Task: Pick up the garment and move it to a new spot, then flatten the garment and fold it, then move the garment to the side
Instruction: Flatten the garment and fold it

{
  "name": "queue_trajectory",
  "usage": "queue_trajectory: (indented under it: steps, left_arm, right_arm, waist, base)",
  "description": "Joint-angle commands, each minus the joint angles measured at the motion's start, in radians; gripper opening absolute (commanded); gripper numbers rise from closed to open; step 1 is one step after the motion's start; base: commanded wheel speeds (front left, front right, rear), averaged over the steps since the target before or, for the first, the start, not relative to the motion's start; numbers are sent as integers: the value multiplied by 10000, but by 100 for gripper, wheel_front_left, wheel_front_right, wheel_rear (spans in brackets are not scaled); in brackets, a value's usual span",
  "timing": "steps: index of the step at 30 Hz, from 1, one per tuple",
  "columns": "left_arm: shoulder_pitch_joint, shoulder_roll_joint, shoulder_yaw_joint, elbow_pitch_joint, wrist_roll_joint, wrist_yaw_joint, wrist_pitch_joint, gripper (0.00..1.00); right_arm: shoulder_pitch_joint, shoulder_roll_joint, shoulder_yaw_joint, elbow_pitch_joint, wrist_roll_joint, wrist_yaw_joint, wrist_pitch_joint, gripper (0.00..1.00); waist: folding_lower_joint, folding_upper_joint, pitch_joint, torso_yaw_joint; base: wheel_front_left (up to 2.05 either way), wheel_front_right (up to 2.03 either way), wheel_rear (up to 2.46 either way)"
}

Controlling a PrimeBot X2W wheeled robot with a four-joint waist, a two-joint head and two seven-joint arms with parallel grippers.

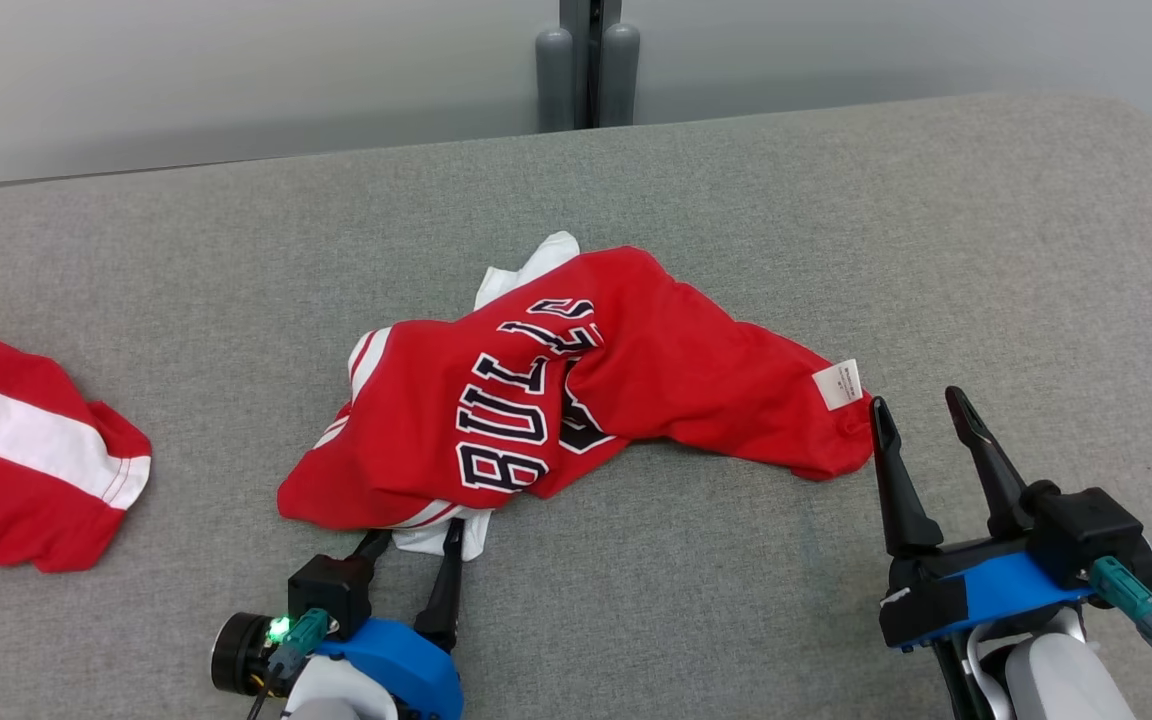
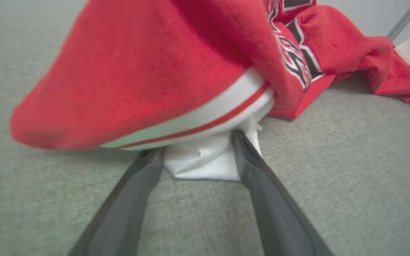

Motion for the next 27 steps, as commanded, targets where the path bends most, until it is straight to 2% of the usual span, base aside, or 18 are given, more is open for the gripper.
queue_trajectory:
  steps: [1,7,8,9,10,17,27]
  left_arm:
    - [-300,19,-26,354,-4,-67,-35,100]
    - [-623,82,-231,1300,161,-44,27,99]
    - [-643,75,-252,1383,118,-44,25,70]
    - [-653,69,-266,1430,106,-43,23,27]
    - [-658,65,-279,1433,103,-45,20,0]
    - [-428,136,-41,671,27,-41,-27,0]
    - [774,586,727,-1653,183,173,-38,0]
  right_arm:
    - [-87,-11,-12,-34,48,1,-34,100]
    - [-132,-11,-15,22,46,1,-34,100]
    - [-119,-11,-24,33,42,1,-34,100]
    - [-100,-11,-39,41,36,1,-34,100]
    - [-65,-10,-53,46,29,1,-34,100]
    - [242,-10,-44,99,-16,1,-34,100]
    - [669,-10,-59,223,54,1,-33,100]
  waist:
    - [-1,-1,49,-46]
    - [-1,-1,14,-101]
    - [-1,-1,-27,-94]
    - [-1,-1,-82,-75]
    - [-1,-1,-141,-38]
    - [-1,-1,-657,422]
    - [-1,-1,-1282,1473]
  base:
    - [0,0,0]
    - [0,0,0]
    - [0,0,0]
    - [0,0,0]
    - [0,0,0]
    - [0,0,0]
    - [0,0,0]
